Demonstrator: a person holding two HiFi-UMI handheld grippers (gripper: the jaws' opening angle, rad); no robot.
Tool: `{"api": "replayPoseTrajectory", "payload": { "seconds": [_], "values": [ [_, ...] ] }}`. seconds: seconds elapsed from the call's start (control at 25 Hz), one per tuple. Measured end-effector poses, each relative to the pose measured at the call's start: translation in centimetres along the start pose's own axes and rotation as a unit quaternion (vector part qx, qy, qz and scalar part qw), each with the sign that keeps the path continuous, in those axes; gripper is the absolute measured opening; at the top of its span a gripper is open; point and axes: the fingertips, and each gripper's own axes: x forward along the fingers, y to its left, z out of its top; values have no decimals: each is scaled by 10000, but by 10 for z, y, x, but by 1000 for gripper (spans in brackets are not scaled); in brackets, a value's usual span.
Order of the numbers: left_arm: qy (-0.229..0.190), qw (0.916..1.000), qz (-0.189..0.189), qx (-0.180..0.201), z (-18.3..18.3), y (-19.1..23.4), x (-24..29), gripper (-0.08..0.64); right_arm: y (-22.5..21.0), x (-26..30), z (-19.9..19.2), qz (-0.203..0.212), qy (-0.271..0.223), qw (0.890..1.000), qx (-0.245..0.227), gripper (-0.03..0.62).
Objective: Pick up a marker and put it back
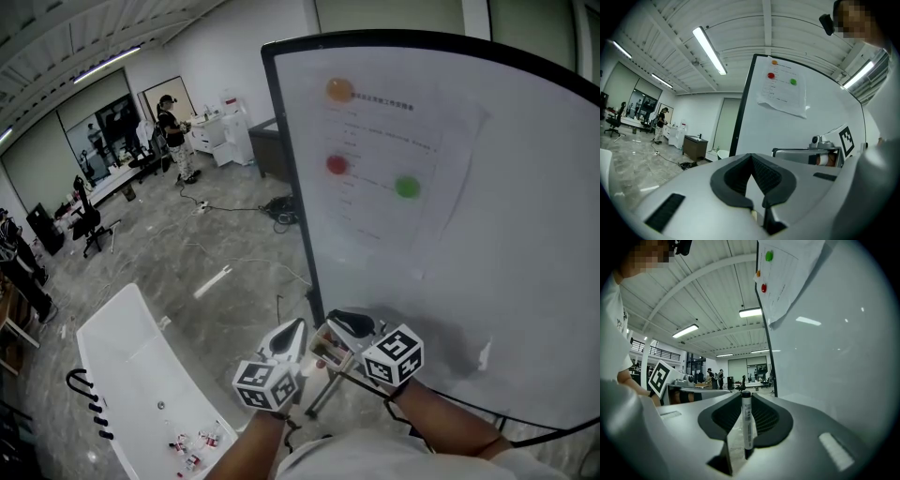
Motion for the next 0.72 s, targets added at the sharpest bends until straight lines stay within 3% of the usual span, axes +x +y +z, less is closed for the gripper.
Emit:
{"api": "replayPoseTrajectory", "payload": {
  "seconds": [0.72],
  "values": [
    [77,9999,-19,-134,-16,31,-8,2,0,35,-49,-77,604,9981,-84,69]
  ]
}}
